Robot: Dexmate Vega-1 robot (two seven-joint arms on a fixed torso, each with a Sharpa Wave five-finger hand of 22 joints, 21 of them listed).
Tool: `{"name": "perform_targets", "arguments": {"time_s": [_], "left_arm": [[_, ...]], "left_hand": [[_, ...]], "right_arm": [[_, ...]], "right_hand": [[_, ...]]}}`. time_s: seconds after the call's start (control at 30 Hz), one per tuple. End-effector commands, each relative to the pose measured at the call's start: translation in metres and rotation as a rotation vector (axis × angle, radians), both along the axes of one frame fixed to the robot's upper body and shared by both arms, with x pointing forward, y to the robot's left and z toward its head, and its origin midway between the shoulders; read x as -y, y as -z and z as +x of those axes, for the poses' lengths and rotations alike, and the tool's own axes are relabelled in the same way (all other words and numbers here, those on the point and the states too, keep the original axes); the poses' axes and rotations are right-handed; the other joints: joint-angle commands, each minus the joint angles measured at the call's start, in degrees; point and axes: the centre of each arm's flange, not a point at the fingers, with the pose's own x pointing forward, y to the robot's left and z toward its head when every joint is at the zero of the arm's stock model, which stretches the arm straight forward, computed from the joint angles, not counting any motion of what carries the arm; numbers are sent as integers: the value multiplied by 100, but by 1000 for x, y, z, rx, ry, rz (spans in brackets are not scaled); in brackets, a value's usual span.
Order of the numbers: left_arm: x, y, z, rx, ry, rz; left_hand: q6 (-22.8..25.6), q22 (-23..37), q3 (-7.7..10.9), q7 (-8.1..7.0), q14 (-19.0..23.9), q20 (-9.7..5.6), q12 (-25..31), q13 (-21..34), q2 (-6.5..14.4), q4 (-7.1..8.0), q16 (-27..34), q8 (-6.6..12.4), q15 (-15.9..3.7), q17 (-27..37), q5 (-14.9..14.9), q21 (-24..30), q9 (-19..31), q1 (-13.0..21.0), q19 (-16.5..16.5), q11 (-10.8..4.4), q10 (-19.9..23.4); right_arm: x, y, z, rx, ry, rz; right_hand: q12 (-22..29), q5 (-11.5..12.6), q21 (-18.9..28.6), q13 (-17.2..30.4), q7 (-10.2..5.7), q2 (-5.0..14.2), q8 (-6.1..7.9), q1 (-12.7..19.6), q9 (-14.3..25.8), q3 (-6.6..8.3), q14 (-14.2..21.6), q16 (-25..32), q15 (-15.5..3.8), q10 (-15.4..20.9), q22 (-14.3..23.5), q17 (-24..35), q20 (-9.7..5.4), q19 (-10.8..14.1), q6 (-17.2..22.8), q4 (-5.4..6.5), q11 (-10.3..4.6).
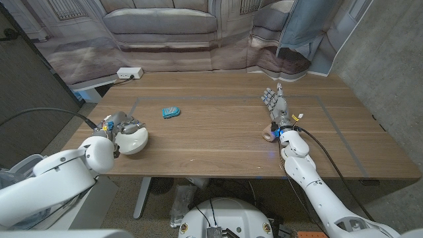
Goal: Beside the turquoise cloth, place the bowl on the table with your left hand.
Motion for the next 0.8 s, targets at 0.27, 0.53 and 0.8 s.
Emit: {"name": "perform_targets", "arguments": {"time_s": [0.27, 0.53, 0.8], "left_arm": [[10, -9, -2, 13, -1, 11], [11, -10, -1, 24, -6, 1], [12, -10, 3, 21, -2, 2]], "left_hand": [[-57, 20, 3, -7, -23, 30, 18, 10, 27, 24, 41, -13, -290, -2, 35, -43, 12, -53, -24, -14, -19], [-60, 21, 3, 1, -33, 39, 19, 12, 35, 26, 46, -14, -287, -4, 40, -52, 13, -55, -25, -20, -27], [-46, 22, 5, 3, -46, 41, 26, 13, 45, 27, 49, -9, -285, -5, 43, -63, 13, -54, -35, -14, -16]], "right_arm": [[3, -16, 1, 27, -7, -16], [6, -25, -4, 49, 1, -21], [7, -30, -6, 58, 3, -24]], "right_hand": [[-1, 44, -5, 28, -23, 36, -9, 15, 18, -32, 34, -2, -11, 41, 14, 8, 8, 58, 8, 14, 1], [-3, 44, -7, 28, -26, 38, -11, 16, 18, -35, 36, -2, -12, 40, 14, 8, 10, 62, 4, 12, 5], [-1, 44, -10, 28, -21, 39, -11, 16, 18, -38, 34, -3, -11, 46, 14, 8, 12, 62, 4, 10, 13]]}}
